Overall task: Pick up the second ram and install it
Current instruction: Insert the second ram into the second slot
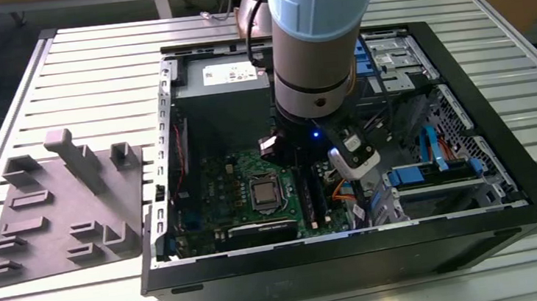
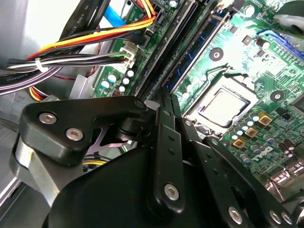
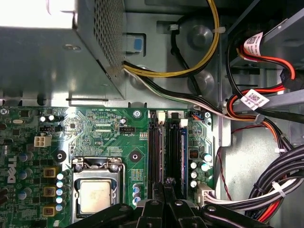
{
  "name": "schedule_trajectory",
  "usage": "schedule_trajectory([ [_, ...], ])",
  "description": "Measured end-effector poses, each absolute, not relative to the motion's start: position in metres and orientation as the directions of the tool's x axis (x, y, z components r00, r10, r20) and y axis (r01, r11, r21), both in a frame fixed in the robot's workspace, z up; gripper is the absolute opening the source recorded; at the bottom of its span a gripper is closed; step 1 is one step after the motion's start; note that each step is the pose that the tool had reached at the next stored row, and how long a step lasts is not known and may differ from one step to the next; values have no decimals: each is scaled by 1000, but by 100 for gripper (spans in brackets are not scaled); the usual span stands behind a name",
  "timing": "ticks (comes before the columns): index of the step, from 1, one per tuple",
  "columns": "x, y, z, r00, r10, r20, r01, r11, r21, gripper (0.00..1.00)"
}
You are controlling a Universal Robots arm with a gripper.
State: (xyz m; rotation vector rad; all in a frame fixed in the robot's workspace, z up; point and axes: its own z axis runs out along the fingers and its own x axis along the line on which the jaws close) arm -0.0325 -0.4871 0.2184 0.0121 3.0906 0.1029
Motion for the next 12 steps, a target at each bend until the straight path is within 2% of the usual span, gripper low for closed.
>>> schedule_trajectory([
  [12,-32,-487,217,-999,9,-49,6,998,67,12],
])
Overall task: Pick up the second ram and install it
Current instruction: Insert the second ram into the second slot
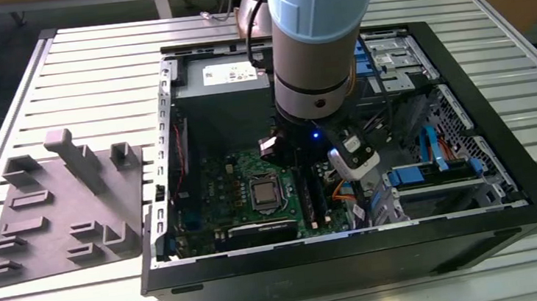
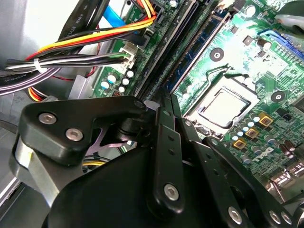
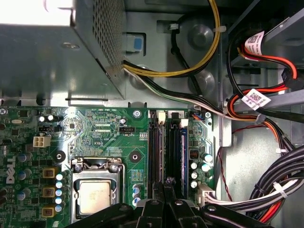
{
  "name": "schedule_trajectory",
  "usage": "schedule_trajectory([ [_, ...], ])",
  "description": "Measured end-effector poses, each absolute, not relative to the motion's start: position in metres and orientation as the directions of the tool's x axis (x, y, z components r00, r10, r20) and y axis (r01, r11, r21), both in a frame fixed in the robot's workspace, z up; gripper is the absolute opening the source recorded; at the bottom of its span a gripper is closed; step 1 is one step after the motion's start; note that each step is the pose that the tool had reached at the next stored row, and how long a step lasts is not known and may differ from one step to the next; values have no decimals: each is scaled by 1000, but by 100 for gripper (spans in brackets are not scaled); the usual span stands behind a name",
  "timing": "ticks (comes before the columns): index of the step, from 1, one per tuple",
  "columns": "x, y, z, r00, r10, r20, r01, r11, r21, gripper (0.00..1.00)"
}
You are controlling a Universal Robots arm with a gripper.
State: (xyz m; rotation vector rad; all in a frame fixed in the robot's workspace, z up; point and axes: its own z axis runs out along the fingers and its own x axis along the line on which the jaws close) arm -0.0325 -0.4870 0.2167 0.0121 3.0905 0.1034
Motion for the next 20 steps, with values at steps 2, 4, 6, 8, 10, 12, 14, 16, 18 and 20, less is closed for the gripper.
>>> schedule_trajectory([
  [2,-32,-487,217,-999,9,-49,6,998,67,12],
  [4,-32,-487,217,-999,9,-49,6,998,67,13],
  [6,-32,-487,217,-999,9,-49,6,998,67,19],
  [8,-32,-487,217,-999,9,-49,6,998,67,19],
  [10,-32,-487,217,-999,9,-49,6,998,67,19],
  [12,-32,-487,219,-999,9,-49,6,998,67,19],
  [14,-32,-487,224,-999,10,-49,6,998,67,19],
  [16,-32,-487,229,-999,10,-49,6,998,67,19],
  [18,-33,-487,234,-999,9,-49,6,998,67,19],
  [20,-33,-487,237,-999,9,-49,6,998,66,19],
])
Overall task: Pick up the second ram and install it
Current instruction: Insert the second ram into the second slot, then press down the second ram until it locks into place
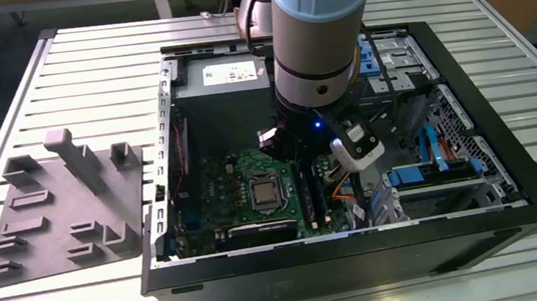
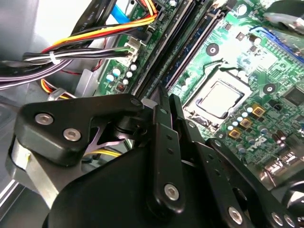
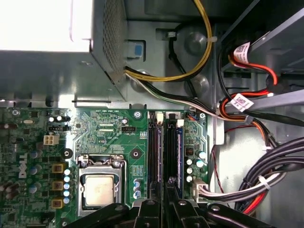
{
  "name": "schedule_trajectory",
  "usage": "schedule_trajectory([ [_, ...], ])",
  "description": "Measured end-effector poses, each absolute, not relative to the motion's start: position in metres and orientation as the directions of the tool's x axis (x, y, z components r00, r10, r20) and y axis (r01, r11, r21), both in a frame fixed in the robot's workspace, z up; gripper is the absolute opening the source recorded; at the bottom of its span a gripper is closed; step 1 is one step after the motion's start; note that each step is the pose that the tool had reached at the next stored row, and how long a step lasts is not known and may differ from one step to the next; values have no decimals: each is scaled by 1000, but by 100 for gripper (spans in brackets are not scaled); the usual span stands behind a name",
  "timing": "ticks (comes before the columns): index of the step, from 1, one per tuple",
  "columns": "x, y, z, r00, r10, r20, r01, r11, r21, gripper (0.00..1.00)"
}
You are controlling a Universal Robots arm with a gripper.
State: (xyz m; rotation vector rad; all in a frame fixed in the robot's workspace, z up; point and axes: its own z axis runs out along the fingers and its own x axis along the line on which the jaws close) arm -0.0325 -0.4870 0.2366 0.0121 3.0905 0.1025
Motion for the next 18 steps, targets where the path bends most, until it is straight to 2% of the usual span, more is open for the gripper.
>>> schedule_trajectory([
  [10,-32,-487,237,-999,9,-49,6,998,66,19],
  [11,-32,-487,237,-999,9,-49,6,998,66,18],
  [12,-32,-487,237,-999,9,-49,6,998,66,11],
  [18,-32,-487,237,-999,9,-49,6,998,65,11],
])
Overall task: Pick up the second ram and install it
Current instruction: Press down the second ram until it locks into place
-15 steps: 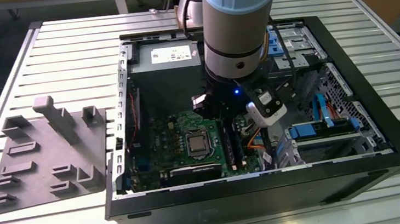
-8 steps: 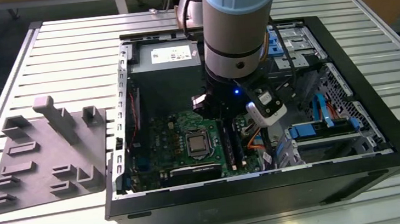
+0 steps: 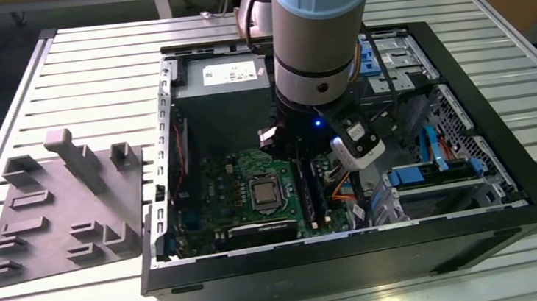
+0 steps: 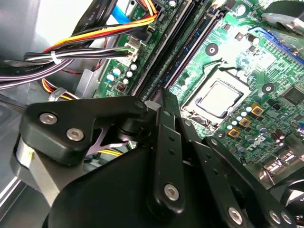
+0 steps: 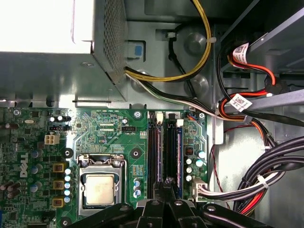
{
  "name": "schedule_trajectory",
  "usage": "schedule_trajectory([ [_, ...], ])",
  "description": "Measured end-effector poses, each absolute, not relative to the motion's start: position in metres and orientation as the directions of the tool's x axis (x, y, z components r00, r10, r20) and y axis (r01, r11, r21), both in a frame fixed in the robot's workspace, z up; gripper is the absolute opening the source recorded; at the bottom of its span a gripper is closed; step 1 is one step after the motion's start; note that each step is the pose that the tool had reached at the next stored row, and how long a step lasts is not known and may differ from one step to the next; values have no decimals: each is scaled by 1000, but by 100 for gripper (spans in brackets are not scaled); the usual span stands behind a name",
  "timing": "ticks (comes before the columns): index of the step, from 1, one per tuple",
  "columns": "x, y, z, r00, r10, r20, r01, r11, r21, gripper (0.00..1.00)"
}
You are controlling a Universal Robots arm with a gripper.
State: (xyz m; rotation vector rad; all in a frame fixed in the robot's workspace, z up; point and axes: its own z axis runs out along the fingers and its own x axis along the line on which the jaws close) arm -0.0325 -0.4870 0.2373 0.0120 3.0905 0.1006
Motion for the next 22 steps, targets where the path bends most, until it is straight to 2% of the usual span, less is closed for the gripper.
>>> schedule_trajectory([
  [22,-33,-473,237,-999,9,-49,6,998,65,11],
])
